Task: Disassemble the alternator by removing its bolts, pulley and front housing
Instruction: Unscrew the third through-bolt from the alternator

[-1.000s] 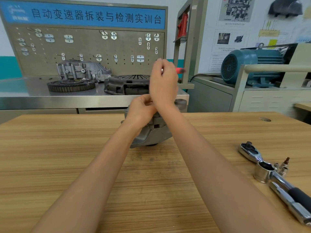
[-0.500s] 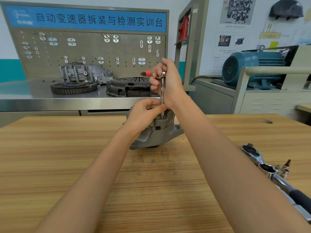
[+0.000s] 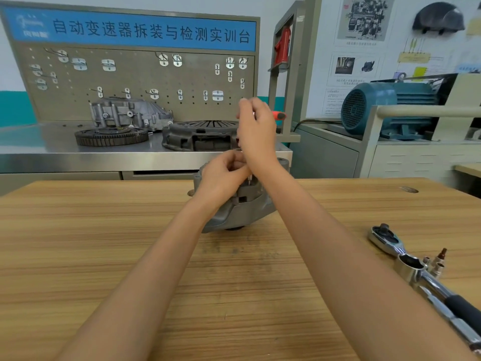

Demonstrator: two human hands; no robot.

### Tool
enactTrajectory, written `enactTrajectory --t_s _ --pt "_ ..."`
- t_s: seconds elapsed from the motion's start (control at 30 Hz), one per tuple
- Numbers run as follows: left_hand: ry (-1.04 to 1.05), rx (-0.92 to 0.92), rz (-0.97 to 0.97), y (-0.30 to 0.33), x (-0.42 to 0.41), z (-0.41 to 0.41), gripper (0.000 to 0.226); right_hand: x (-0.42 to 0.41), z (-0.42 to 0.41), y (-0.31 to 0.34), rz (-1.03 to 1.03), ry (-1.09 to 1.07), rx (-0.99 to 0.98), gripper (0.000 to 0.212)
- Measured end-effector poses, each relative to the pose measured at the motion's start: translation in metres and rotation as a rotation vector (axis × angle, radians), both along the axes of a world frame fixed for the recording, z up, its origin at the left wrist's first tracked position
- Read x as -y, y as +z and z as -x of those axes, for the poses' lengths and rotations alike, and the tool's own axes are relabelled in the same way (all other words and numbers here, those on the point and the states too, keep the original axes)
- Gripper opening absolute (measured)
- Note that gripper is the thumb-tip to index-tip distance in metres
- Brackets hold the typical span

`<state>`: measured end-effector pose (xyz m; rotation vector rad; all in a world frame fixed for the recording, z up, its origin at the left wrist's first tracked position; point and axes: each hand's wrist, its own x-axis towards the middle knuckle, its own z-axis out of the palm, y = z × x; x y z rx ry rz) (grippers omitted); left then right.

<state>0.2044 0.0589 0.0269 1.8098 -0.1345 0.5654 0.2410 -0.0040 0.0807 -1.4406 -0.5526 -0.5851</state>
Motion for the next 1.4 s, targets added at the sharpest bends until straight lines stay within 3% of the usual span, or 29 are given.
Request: enactTrajectory --t_s 0.1,0.17,0.27,0.33,0.37,0.43,0.53,0.63,0.8,0.87,0.97,1.07,1.23,1.4 --pt "-0.082 -0.01 0.008 0.001 -0.006 0.001 0.014 0.006 0.001 0.001 -0.021 0.189 -0.075 0.029" --pt "-0.053 0.039 0.128 0.002 -0.012 0.0 0.019 0.008 0.0 0.001 -0.016 0.196 -0.076 0.023" --pt "0.224 0.125 0.333 0.004 -0.024 -0.005 0.022 0.012 -0.002 0.001 -0.028 0.159 -0.119 0.014" --pt "0.393 0.018 0.292 0.0 -0.039 -0.01 0.028 0.017 -0.007 0.001 -0.097 0.171 -0.222 0.022" --pt "0.415 -0.101 0.252 -0.004 -0.047 -0.012 0.042 0.02 -0.009 0.001 -0.144 0.189 -0.274 0.025" --pt "0.314 -0.368 0.209 -0.014 -0.056 -0.012 0.069 0.026 -0.01 0.002 -0.238 0.239 -0.338 0.022" --pt "0.101 -0.623 0.279 -0.024 -0.056 -0.011 0.066 0.026 -0.008 0.002 -0.254 0.283 -0.331 0.015" --pt "0.039 -0.662 0.37 -0.027 -0.059 -0.014 0.064 0.023 -0.006 0.007 -0.251 0.289 -0.32 0.013" --pt "-0.088 -0.623 0.458 -0.034 -0.065 -0.021 0.065 0.047 -0.015 0.025 -0.566 0.361 -0.452 0.013" --pt "-0.104 -0.611 0.47 -0.036 -0.065 -0.022 0.062 0.062 -0.02 0.026 -0.418 0.275 -0.518 0.014" --pt "-0.105 -0.61 0.488 -0.038 -0.066 -0.024 0.06 0.077 -0.024 0.016 0.131 0.024 -0.597 0.034" --pt "-0.126 -0.596 0.506 -0.04 -0.066 -0.026 0.062 0.078 -0.024 -0.009 0.524 -0.026 -0.644 0.044" --pt "-0.125 -0.576 0.503 -0.04 -0.064 -0.026 0.062 0.081 -0.026 -0.026 0.534 0.202 -0.847 0.035" --pt "-0.113 -0.607 0.492 -0.037 -0.063 -0.023 0.061 0.074 -0.016 -0.031 0.477 0.193 -0.805 0.025"
